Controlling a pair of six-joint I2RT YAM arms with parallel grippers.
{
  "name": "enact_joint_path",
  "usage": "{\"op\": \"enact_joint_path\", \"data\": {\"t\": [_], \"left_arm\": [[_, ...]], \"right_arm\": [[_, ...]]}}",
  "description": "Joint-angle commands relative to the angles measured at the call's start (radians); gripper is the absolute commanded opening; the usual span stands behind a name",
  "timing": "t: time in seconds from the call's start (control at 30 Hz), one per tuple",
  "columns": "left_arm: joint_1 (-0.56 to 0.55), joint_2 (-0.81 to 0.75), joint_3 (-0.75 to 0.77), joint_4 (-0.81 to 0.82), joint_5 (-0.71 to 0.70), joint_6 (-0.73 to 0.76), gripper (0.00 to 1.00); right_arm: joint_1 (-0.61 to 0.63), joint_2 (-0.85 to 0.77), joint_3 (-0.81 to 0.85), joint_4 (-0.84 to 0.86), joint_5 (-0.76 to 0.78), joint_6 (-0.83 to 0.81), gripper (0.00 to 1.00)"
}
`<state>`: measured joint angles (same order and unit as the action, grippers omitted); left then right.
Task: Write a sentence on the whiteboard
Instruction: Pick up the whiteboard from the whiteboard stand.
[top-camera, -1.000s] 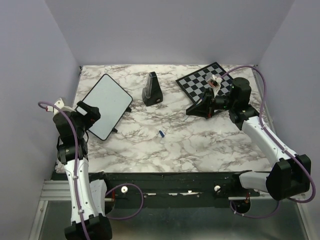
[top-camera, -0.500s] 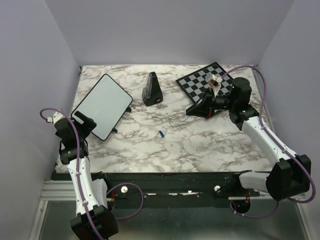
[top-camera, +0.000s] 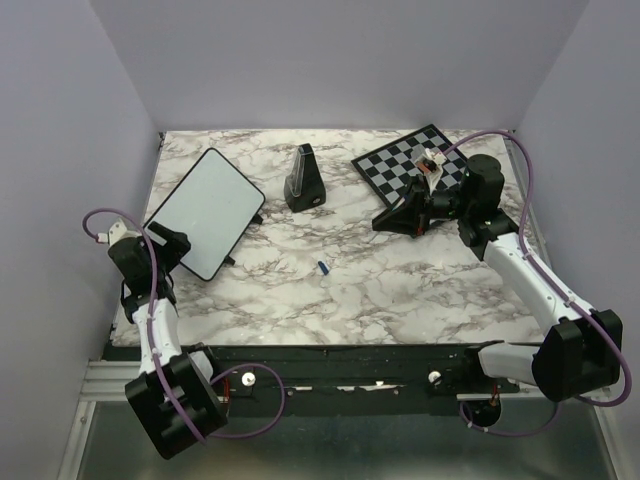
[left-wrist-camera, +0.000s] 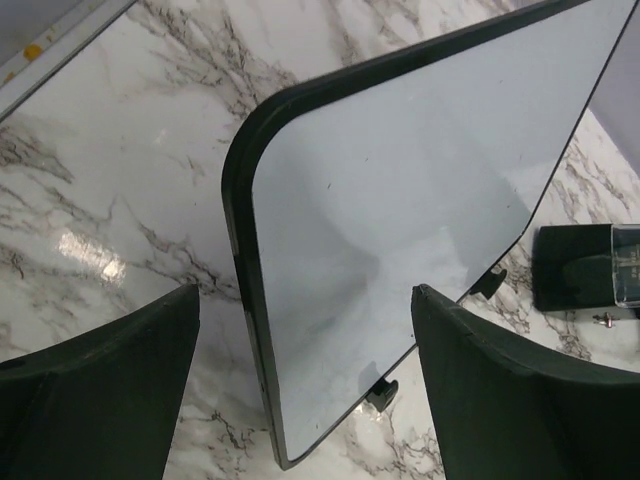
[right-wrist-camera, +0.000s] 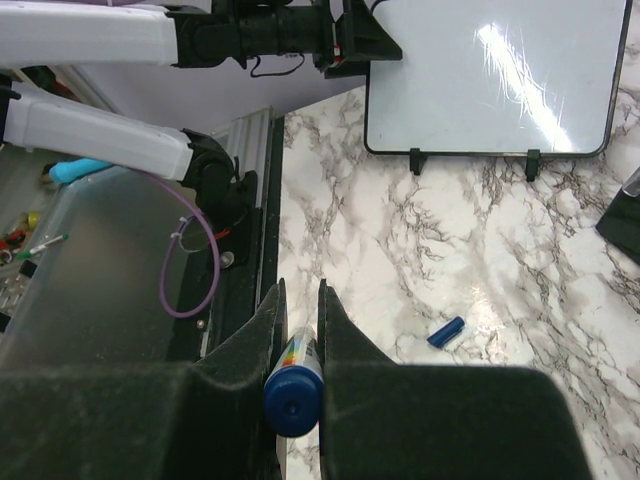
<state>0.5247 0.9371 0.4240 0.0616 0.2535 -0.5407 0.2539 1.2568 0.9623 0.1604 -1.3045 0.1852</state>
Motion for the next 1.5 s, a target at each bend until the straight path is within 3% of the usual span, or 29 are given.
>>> {"op": "enact_joint_path", "data": {"t": [0.0,0.27,0.67,0.7,0.77,0.8,0.87,0.9,1.17,1.3,1.47], "left_arm": [[0.040,0.035,-0.007,0.211,0.124,0.051,0.90],[0.162,0.147,0.018,0.354,0.337,0.074,0.85],[0.189,0.319,0.044,0.595,0.562,-0.039,0.60],[0.187,0.339,0.045,0.616,0.573,-0.048,0.48],[0.187,0.359,0.061,0.627,0.604,-0.056,0.41],[0.187,0.376,0.067,0.638,0.616,-0.059,0.26],[0.189,0.387,0.082,0.644,0.625,-0.065,0.14],[0.189,0.388,0.085,0.652,0.632,-0.074,0.01],[0.190,0.339,0.114,0.797,0.625,-0.194,0.00],[0.187,0.348,0.108,1.048,0.618,-0.361,0.00],[0.146,0.321,0.163,1.084,0.555,-0.462,0.00]], "right_arm": [[0.001,-0.020,-0.004,0.027,-0.035,0.010,0.01],[0.002,-0.034,-0.008,0.045,-0.042,0.031,0.00],[0.002,-0.036,-0.010,0.053,-0.042,0.037,0.01],[0.001,-0.033,-0.010,0.053,-0.042,0.036,0.01],[0.002,-0.033,-0.010,0.051,-0.041,0.036,0.01],[0.001,-0.033,-0.010,0.051,-0.041,0.034,0.00],[0.002,-0.031,-0.010,0.048,-0.041,0.033,0.01],[0.002,-0.030,-0.010,0.047,-0.041,0.033,0.01],[0.002,-0.022,-0.010,0.044,-0.039,0.028,0.01],[0.002,-0.017,-0.010,0.041,-0.036,0.023,0.01],[0.002,-0.008,-0.002,0.016,-0.036,0.005,0.00]]}}
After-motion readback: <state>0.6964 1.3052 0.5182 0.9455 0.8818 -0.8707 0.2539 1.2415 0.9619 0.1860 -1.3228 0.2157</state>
